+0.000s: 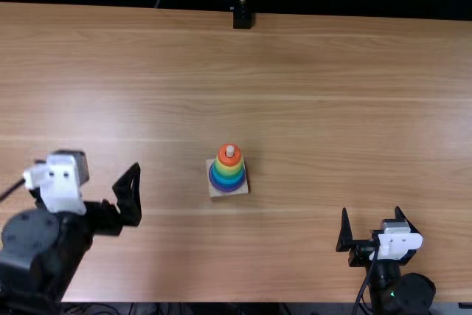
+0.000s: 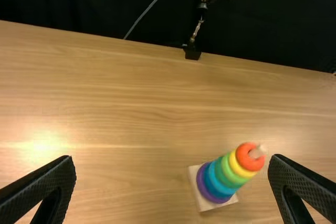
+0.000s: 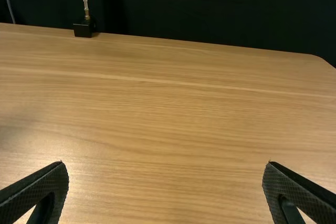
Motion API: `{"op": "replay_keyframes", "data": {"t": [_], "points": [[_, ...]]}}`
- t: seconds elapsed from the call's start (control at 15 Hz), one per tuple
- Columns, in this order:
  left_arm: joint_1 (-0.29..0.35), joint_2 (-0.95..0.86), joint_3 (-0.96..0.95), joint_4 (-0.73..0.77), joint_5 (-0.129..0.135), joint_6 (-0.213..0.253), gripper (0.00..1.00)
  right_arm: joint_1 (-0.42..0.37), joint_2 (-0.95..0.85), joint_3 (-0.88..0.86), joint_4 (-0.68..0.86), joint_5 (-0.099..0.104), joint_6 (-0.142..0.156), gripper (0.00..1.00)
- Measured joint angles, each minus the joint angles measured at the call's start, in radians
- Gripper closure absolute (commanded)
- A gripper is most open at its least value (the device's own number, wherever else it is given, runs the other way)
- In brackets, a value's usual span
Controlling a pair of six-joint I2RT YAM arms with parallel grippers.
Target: Build the Hanoi tower: stack the rings onto the peg from bottom to top in this color order: purple, dark blue, light blue, dark green, light green, yellow, orange.
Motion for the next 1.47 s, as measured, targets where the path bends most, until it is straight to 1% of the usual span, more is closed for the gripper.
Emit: {"op": "replay_keyframes", "data": {"t": [0.07,0.13,0.2,0.27,0.33,0.47,0.6,0.67,1.07,1.27,1.33,1.4,1.47], "points": [[0.001,-0.076,-0.066,0.002,0.002,0.039,0.00,0.000,0.000,0.000,0.000,0.000,0.000,0.00],[0.004,-0.140,-0.115,0.002,0.002,0.104,0.00,0.000,0.000,0.000,0.000,0.000,0.000,0.00],[0.029,-0.198,-0.163,-0.002,0.005,0.188,0.00,0.000,0.000,0.000,0.000,0.000,0.000,0.00],[0.053,-0.242,-0.210,-0.008,0.003,0.249,0.00,0.000,0.000,0.000,-0.001,0.000,0.000,0.00],[0.067,-0.276,-0.263,-0.010,0.000,0.296,0.00,0.000,0.000,0.000,0.000,0.000,0.000,0.00],[0.089,-0.325,-0.371,-0.001,-0.002,0.344,0.00,0.000,0.000,0.000,0.000,0.000,0.000,0.00],[0.155,-0.383,-0.476,0.032,-0.002,0.365,0.00,0.000,0.000,0.000,0.000,0.000,0.000,0.00],[0.176,-0.409,-0.523,0.063,-0.003,0.369,0.00,0.000,0.000,0.000,0.000,0.000,0.000,0.00],[0.191,-0.561,-0.772,0.105,-0.002,0.379,0.00,0.000,0.000,0.000,0.000,0.000,0.000,0.00],[0.191,-0.590,-0.795,0.122,-0.006,0.380,0.00,0.000,0.000,0.000,0.000,0.000,0.000,0.00],[0.191,-0.598,-0.797,0.125,-0.016,0.375,0.00,0.000,0.000,0.000,0.000,0.000,0.000,0.00],[0.191,-0.599,-0.798,0.129,-0.034,0.359,0.00,0.000,0.000,0.000,0.000,0.000,0.000,0.00],[0.191,-0.599,-0.801,0.134,-0.045,0.343,0.00,0.000,0.000,0.000,0.000,0.000,0.000,0.00]]}}
